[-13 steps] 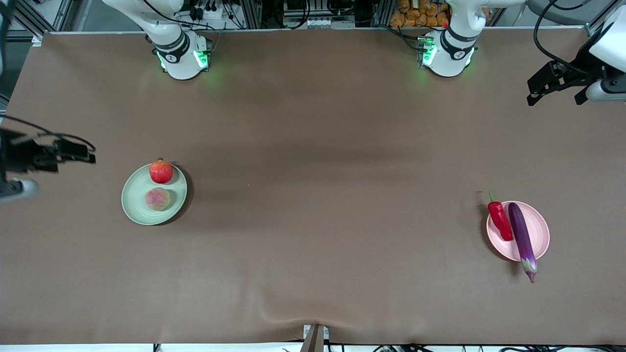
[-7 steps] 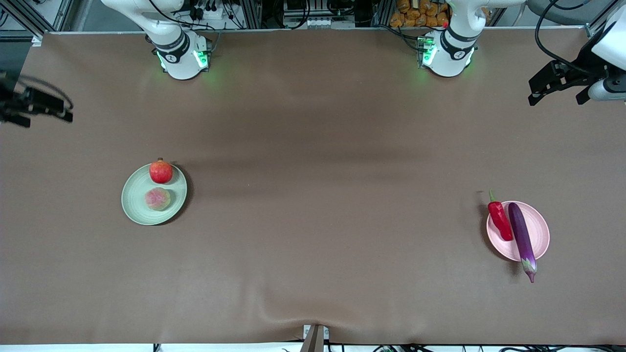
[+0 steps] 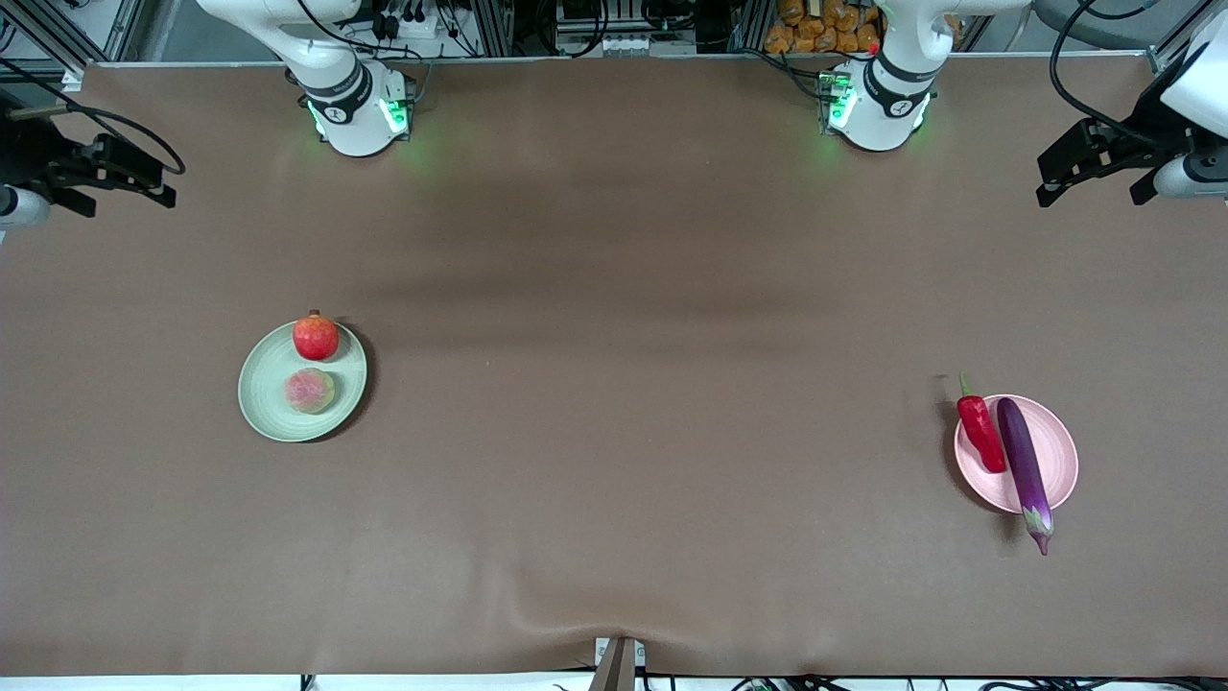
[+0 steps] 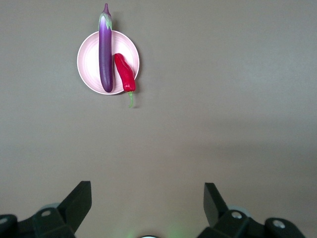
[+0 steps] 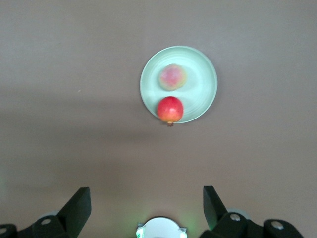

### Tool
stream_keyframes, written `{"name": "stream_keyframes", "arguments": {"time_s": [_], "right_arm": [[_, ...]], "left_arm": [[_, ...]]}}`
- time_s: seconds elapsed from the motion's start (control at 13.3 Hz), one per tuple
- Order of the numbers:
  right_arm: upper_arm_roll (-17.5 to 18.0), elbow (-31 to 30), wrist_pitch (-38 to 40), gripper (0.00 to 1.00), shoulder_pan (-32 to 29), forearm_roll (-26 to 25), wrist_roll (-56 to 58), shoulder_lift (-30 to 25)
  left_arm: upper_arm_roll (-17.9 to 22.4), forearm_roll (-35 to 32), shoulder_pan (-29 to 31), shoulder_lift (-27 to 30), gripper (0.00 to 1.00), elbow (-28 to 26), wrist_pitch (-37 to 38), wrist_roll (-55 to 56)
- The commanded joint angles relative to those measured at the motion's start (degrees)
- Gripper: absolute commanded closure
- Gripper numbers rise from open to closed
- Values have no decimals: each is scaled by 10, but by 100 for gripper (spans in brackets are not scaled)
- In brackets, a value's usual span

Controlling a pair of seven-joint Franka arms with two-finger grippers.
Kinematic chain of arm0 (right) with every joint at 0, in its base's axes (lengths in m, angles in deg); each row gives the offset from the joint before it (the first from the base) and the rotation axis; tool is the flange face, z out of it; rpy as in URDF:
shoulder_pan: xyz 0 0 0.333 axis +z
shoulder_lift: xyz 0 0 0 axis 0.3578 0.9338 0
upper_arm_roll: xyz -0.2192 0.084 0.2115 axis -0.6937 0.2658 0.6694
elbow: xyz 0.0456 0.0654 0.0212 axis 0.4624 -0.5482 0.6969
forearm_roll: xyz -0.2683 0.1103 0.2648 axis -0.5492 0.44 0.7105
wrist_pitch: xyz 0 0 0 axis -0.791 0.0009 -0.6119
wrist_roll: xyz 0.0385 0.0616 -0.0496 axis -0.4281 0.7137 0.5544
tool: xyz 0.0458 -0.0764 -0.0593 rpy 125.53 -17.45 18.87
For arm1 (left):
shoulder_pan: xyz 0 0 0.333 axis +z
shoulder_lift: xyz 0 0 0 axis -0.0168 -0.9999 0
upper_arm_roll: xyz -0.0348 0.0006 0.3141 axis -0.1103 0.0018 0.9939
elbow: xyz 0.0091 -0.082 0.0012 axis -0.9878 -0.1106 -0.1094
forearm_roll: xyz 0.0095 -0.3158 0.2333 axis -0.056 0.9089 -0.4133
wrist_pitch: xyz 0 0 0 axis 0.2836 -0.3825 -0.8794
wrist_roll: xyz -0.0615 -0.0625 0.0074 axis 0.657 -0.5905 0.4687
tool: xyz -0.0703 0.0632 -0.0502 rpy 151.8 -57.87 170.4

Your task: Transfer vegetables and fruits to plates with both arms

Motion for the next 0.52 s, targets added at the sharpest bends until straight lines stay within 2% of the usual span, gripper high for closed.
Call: {"name": "stream_keyframes", "arguments": {"time_s": [0.0,0.45], "right_arm": [[18,50,27,0,11,-69,4,14],[13,60,19,0,8,-36,0,14]], "left_arm": [[0,7,4,-4,0,11,11,-3],[1,11,5,-4,0,11,13,-5]]}}
